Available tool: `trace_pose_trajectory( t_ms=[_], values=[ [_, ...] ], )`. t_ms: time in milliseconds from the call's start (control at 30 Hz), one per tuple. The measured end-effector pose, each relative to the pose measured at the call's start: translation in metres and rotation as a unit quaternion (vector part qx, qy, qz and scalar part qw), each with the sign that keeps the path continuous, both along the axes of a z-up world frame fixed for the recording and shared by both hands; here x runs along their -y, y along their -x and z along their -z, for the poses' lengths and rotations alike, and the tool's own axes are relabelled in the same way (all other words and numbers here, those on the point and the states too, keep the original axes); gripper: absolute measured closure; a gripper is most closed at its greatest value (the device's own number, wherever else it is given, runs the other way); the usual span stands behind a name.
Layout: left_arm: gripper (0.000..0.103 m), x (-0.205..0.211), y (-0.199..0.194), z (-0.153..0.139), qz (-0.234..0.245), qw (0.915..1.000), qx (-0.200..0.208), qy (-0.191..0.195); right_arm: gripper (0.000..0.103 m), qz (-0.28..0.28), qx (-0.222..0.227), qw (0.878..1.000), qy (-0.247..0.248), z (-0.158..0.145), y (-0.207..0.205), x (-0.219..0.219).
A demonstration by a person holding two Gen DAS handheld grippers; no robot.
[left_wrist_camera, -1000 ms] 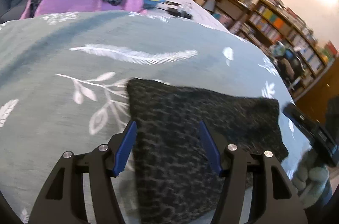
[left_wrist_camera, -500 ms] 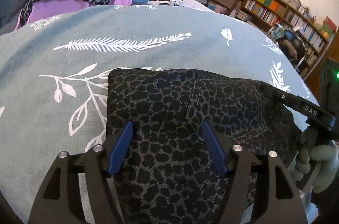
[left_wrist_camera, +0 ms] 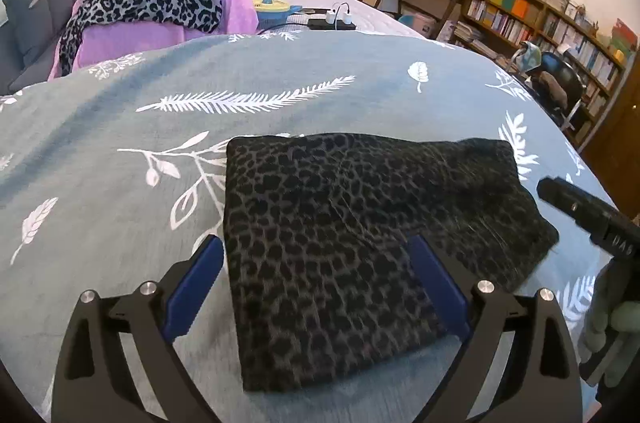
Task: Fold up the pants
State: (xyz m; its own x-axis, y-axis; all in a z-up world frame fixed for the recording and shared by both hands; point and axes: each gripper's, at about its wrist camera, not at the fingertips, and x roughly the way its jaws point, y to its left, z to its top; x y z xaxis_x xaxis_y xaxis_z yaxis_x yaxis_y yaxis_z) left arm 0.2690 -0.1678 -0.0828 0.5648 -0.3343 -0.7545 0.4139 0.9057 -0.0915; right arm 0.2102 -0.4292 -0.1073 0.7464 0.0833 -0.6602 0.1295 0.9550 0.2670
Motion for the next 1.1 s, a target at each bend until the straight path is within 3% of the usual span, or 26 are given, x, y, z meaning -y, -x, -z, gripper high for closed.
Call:
trace_pose_trajectory(
  t_ms=[167,333,467,700,1100],
  values=[
    [0.009,-0.008,0.024,-0.011,-0.017,0.9997,0.014,-0.015,0.031,0.0,-0.013,1.0,-0.016,-0.002,0.03,-0.008],
    [0.009,-0.003,0.059,-0.029,-0.005,0.9967,0.062,-0.053,0.019,-0.013,0.012,1.0,0.008,-0.023,0.061,-0.031],
    [0.009,-0.001,0.082,-0.044,0.002,0.995,0.086,-0.051,0.015,-0.019,0.028,0.999,0.036,-0.04,0.077,-0.048],
    [0.005,0.001,0.118,-0.073,-0.003,0.9883,0.138,-0.066,0.007,-0.019,0.046,0.998,0.04,-0.057,0.096,-0.059],
    [0.005,0.0,0.141,-0.086,-0.013,0.9867,0.142,-0.078,0.004,-0.009,0.058,0.997,0.053,-0.077,0.124,-0.068]
  ],
)
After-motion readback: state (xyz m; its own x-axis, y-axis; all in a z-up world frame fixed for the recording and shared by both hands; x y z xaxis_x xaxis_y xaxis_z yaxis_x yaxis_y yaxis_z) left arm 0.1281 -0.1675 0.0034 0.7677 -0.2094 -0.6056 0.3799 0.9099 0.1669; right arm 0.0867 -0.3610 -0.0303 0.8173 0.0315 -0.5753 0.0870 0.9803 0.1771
